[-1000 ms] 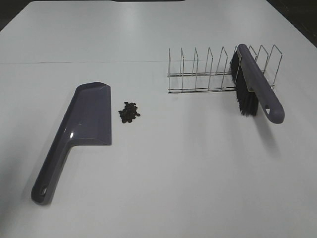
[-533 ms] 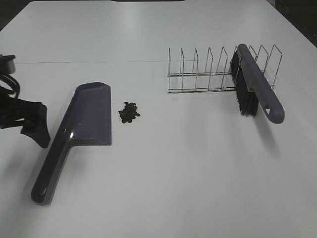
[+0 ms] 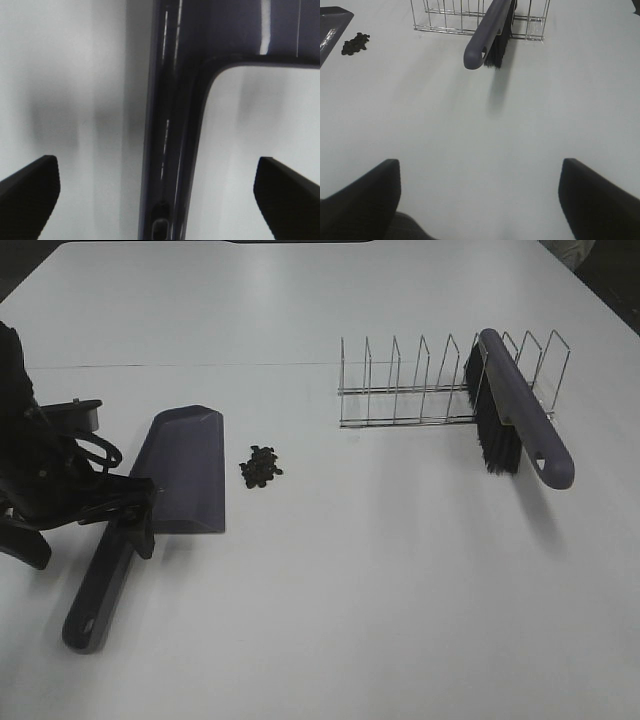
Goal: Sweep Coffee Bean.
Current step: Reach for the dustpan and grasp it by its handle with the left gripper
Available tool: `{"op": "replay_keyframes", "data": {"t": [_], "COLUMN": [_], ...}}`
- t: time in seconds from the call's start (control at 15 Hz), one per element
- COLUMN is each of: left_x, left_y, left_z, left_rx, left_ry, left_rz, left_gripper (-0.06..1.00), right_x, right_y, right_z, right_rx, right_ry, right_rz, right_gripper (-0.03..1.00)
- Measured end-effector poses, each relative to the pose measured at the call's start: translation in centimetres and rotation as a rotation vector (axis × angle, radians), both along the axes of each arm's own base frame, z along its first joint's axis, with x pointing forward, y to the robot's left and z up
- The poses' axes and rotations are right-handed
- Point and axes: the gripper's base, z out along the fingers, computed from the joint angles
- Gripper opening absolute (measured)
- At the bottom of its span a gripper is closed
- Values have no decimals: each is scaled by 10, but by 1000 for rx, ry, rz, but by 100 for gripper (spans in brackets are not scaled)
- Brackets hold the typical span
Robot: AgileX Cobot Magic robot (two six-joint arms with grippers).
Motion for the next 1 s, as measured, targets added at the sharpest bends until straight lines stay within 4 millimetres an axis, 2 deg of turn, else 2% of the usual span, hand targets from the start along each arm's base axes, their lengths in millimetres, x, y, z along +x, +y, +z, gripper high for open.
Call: {"op": "replay_keyframes", "data": {"t": [0.47,0.67,0.73,0.8,0.93,1.0], "left_x": [4,4,4,5,5,5], "left_y": [0,0,1,2,2,2], "left_z": [-25,-26,-26,-27,-28,-28], "left_rx": [20,30,37,44,53,52], "left_ry": [36,39,36,36,35,34], "left_rz": [1,-10,-18,-24,-24,-11], "left_gripper": [97,90,84,70,30,33], "right_x": [0,0,0,0,0,0], "right_y": [0,0,0,0,0,0], "right_z": [0,0,0,0,0,0], "right_rx": [0,0,0,0,0,0], "right_ry": [0,0,0,0,0,0], "right_rz": [0,0,0,0,0,0], "right_gripper": [75,75,75,75,75,75]}}
